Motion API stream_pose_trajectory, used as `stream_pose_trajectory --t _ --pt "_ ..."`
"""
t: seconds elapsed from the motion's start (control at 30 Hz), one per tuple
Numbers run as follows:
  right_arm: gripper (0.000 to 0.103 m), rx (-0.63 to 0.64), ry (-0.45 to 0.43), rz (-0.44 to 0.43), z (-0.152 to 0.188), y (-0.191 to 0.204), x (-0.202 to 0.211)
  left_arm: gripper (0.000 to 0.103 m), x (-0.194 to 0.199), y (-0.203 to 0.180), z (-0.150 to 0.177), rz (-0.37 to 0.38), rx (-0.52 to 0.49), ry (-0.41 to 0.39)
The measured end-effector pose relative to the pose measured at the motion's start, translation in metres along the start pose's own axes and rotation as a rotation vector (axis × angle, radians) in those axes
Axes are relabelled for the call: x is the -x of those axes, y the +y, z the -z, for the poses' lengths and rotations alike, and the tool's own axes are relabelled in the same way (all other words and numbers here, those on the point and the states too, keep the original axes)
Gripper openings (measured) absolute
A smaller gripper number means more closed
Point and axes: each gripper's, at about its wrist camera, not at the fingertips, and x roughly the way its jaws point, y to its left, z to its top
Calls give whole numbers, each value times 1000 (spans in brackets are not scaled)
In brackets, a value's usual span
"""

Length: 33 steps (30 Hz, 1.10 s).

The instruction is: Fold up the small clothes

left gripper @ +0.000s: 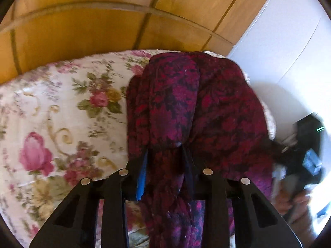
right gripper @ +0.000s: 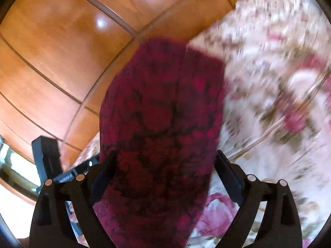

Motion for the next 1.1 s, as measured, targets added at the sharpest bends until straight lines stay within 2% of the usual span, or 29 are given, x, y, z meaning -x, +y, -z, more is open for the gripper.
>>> stream_pose_trajectory --t 0.03,0.17,0.23,0.3,0.33,0.4,0.5,0.53,0.57,0.67,0.73,0.8,0.87,0.93,1.1 --pt "89 53 -55 63 -4 12 14 31 1 -5 -1 -23 -5 -5" --pt "69 201 -154 144 -15 63 29 31 6 -27 -6 -99 -63 -40" --pt "64 283 -141 221 -21 87 15 31 5 -37 -7 -135 -94 -49" --pt "61 320 -91 250 -29 101 -17 31 5 -33 -2 -173 -93 -45" --pt "61 323 -45 288 -32 100 -37 31 3 -31 -1 -181 -83 -45" --pt "63 406 4 426 -20 105 -74 31 -7 -21 2 -196 -56 -38" --pt "65 448 2 501 -12 109 -92 31 -8 -15 4 -209 -39 -51" --pt "65 457 3 514 -13 111 -93 37 0 -17 7 -220 -36 -58" --pt "66 462 1 524 -14 113 -90 45 0 -17 6 -234 -32 -65" --pt "67 483 -26 558 -6 117 -84 57 11 -15 10 -237 -10 -86" --pt "70 472 -50 558 -8 117 -77 58 19 -16 15 -233 -2 -98" --pt "80 451 -75 565 -5 119 -69 58 27 -17 19 -229 7 -114" --pt "91 419 -105 567 -4 119 -62 65 38 -20 25 -244 10 -141" --pt "96 391 -123 545 0 119 -54 70 48 -23 30 -263 8 -173" --pt "100 370 -162 551 13 125 -42 71 64 -35 44 -328 -21 -218"
